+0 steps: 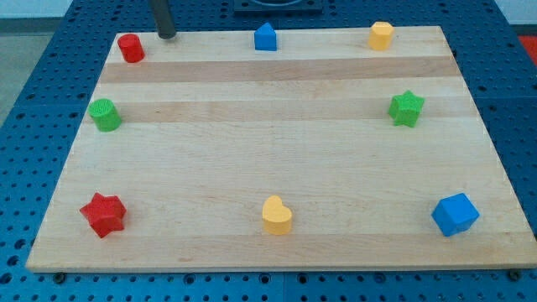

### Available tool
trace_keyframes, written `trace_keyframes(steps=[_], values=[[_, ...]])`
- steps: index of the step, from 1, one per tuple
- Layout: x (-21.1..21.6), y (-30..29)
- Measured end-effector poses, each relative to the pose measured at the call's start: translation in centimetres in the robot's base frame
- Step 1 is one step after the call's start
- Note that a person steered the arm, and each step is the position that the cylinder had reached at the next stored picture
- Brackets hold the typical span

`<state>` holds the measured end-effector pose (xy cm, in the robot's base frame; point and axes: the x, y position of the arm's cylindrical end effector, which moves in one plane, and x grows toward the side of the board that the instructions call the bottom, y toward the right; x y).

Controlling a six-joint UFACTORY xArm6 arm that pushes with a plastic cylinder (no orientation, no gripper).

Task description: Push the red circle closer to the green circle

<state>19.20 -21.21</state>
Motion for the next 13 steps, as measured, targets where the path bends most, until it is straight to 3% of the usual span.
trace_keyframes(steps=[1,4,5,8,13], values=[[-0.1,-4.3],[2.1,-6.2],[2.2,-6.2],[7.6,-4.9],[6.8,-0.9]])
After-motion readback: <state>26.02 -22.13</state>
